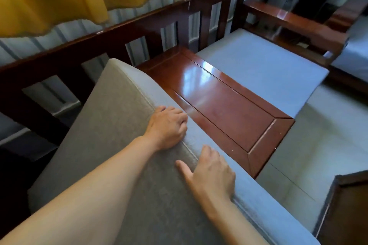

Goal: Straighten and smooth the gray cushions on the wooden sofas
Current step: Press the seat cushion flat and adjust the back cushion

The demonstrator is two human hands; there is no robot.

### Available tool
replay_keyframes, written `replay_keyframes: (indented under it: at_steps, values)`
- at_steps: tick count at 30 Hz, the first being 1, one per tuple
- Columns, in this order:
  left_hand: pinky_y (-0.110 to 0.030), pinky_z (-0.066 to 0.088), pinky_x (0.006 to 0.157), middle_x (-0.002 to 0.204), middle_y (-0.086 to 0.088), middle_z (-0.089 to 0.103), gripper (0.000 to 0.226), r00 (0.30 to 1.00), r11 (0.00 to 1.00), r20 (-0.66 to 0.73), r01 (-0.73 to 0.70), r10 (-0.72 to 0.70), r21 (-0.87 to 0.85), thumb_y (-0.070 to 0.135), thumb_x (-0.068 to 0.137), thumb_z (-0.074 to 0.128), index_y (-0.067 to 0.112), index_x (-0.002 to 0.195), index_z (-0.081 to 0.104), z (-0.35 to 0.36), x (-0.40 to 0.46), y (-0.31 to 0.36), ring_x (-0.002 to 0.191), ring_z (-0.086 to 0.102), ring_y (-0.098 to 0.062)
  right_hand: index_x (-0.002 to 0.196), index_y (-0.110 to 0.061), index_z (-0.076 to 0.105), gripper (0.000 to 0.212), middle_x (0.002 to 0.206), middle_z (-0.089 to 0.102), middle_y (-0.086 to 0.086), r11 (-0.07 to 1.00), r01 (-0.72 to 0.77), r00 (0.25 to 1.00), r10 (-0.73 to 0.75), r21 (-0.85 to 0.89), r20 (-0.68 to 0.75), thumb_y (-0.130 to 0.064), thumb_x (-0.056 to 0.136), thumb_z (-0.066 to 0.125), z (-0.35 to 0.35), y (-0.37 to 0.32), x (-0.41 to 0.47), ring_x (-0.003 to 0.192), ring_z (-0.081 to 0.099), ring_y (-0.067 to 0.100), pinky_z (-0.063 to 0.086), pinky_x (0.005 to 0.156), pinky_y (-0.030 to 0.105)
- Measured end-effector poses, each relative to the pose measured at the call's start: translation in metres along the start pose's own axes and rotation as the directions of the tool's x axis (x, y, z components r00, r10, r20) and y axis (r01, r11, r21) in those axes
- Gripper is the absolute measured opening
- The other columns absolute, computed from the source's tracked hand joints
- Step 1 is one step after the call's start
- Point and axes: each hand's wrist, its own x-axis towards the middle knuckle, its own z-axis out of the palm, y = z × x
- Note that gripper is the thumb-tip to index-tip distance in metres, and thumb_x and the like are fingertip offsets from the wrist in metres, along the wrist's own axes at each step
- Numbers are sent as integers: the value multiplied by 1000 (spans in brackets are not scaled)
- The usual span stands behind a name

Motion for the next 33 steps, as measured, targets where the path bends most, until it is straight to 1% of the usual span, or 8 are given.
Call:
replay_keyframes:
  at_steps: [5,10,13,16,18,24,29,33]
  values:
    - [-32,28,81,94,2,62,61,995,997,94,-31,23,77,44,72,4,21,84,59,61,23,-8,96,55,-21,114,-19,43,56,120,56,1,999,-11,999,9,34,45,-68,88,38,40,22,47,114,53,23,41,86,35]
    - [-34,27,84,99,3,60,58,986,991,168,-17,-6,136,42,80,4,21,88,57,105,44,-24,99,53,-18,114,-18,46,54,117,55,1,996,-14,999,17,87,-36,-65,88,40,83,33,82,113,51,22,39,91,34]
    - [-33,26,83,94,4,60,49,985,988,171,-14,-12,152,40,84,12,22,84,57,135,48,-18,94,54,-18,91,-16,56,50,89,63,4,997,-38,982,50,68,-180,-64,76,59,112,47,90,86,62,26,49,73,37]
    - [-34,25,72,70,3,57,34,1000,994,23,-19,17,107,34,82,26,21,65,53,152,44,-23,72,57,-22,74,-14,57,49,69,59,5,998,-47,957,58,44,-285,-62,65,59,135,49,97,63,59,26,49,56,35]
    - [-34,25,71,67,3,54,32,1000,996,6,-28,28,81,32,84,31,20,64,53,159,45,-30,68,56,-23,76,-12,59,51,70,59,7,997,-56,941,70,53,-331,-62,67,54,142,46,103,64,58,27,49,59,36]
    - [-33,24,85,90,4,58,55,990,997,132,-58,51,48,45,85,11,22,89,60,198,40,-27,92,55,-19,85,-9,61,51,74,59,7,995,-91,945,98,38,-311,-58,74,61,181,65,121,67,56,25,48,62,38]
    - [-34,21,86,95,6,59,50,991,996,113,-82,78,29,45,89,17,22,91,61,230,32,-37,100,55,-17,104,-4,62,50,79,57,9,997,-53,948,65,47,-311,-41,73,72,208,75,126,70,54,27,48,65,40]
    - [-38,19,93,107,5,56,64,968,994,250,-61,35,95,53,83,6,22,105,57,246,35,-33,114,48,-16,112,-8,61,60,85,56,11,998,-41,967,54,54,-248,-44,66,77,220,81,129,75,53,26,48,66,40]
